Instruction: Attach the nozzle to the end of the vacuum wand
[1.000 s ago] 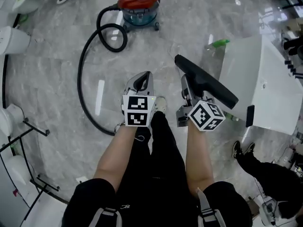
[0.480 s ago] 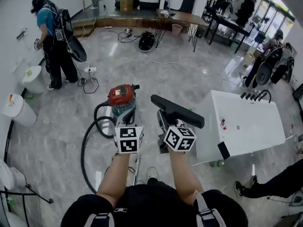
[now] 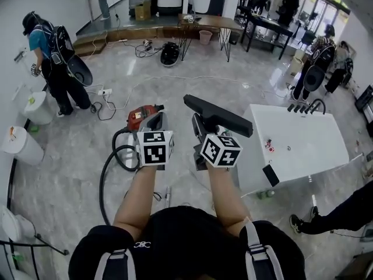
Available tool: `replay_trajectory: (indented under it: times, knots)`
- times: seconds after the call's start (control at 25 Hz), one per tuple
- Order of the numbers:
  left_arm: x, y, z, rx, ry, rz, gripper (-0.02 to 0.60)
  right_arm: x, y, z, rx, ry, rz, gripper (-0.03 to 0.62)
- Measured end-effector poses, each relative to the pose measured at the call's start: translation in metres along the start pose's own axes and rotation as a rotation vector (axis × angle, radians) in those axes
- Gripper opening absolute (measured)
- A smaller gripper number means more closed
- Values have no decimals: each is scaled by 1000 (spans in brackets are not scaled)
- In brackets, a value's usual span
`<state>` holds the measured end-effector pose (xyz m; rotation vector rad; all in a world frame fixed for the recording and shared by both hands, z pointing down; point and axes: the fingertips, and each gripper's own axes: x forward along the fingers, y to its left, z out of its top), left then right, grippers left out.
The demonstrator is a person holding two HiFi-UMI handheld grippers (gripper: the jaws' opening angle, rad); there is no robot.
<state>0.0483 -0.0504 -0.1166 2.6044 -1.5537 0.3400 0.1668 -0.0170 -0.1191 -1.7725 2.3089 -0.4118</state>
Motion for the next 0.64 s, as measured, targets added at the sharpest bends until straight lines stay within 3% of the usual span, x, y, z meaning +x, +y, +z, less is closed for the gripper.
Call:
replay_trajectory:
  times: [0.64]
  knots:
    - [14,9,-5,-10,22,-11,8,14,-5,2,11,-6,15,118]
